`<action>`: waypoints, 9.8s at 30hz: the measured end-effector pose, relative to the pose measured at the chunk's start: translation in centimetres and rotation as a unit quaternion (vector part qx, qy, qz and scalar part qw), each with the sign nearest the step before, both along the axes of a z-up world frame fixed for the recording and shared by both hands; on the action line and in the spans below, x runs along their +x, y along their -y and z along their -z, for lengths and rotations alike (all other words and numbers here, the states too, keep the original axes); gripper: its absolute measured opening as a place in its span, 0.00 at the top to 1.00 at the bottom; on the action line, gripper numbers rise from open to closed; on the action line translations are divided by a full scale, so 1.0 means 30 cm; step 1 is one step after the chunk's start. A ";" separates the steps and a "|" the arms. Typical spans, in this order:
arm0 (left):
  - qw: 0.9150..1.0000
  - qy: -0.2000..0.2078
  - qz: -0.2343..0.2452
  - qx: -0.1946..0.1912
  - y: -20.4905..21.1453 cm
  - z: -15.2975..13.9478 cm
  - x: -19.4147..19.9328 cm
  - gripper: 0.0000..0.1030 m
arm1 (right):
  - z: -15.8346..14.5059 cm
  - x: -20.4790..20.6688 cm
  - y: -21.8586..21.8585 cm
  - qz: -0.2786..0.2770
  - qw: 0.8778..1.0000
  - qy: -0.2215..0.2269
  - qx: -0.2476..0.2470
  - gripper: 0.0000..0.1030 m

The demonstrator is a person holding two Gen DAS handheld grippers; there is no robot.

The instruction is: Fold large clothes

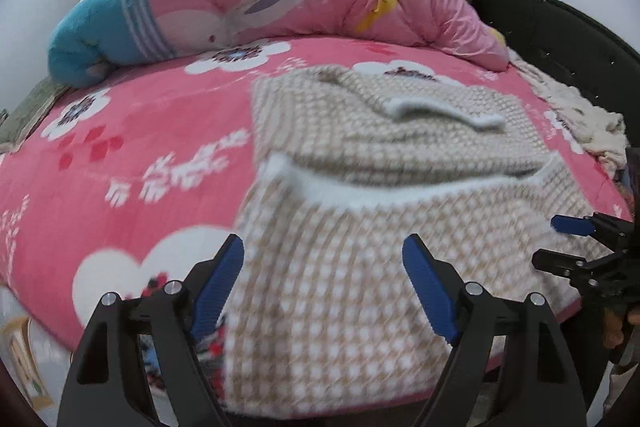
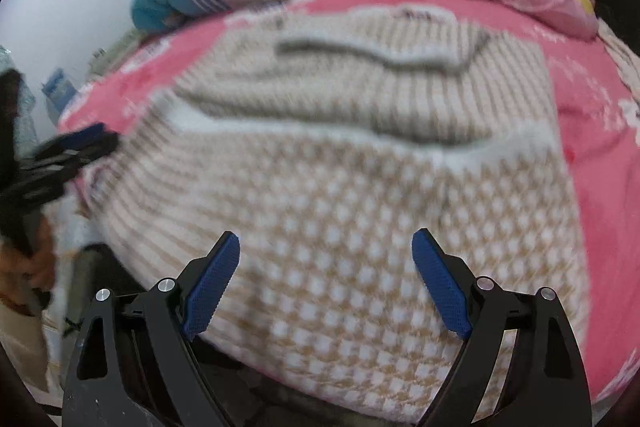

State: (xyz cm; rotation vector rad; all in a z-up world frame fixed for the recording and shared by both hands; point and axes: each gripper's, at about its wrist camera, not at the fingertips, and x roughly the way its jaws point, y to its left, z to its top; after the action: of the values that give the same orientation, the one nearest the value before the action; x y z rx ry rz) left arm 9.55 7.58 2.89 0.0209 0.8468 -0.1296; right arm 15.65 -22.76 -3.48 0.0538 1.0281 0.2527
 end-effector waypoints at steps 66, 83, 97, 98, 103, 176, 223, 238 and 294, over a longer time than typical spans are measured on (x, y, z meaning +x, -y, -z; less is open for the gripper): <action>0.993 -0.089 0.071 -0.033 -0.068 0.178 0.219 0.48 | 0.027 -0.027 -0.015 -0.012 1.000 0.018 -0.009 0.18; 0.996 -0.074 0.052 -0.014 -0.049 0.179 0.199 0.47 | 0.027 -0.026 -0.013 -0.014 1.000 0.019 -0.009 0.18; 0.996 -0.073 0.051 -0.011 -0.045 0.179 0.197 0.47 | 0.011 -0.043 0.002 -0.008 1.000 0.024 0.009 0.17; 0.996 -0.073 0.051 -0.011 -0.045 0.179 0.196 0.47 | 0.007 -0.050 0.007 -0.008 1.000 0.026 0.012 0.17; 0.996 -0.074 0.050 -0.003 -0.040 0.178 0.198 0.47 | -0.031 -0.095 0.074 0.000 0.998 0.038 0.040 0.12; 0.996 -0.073 0.044 0.012 -0.029 0.176 0.196 0.47 | -0.022 0.043 0.272 0.053 0.992 0.028 -0.112 0.88; 0.998 -0.033 0.015 0.044 -0.032 0.132 0.183 0.77 | -0.033 0.031 0.256 0.060 0.990 0.030 -0.128 0.87; 0.995 -0.032 0.005 0.094 0.007 0.153 0.186 0.78 | -0.035 0.028 0.254 0.064 0.989 0.026 -0.129 0.88; 0.979 0.160 -0.002 0.128 0.032 -0.296 0.000 0.91 | -0.434 -0.118 0.240 0.097 0.961 0.211 -0.150 0.94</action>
State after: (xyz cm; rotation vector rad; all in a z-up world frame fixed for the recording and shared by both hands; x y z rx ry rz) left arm 9.56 6.61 11.78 0.2747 0.5377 -0.0107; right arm 12.12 -29.98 9.54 -0.1674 0.6192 -0.0737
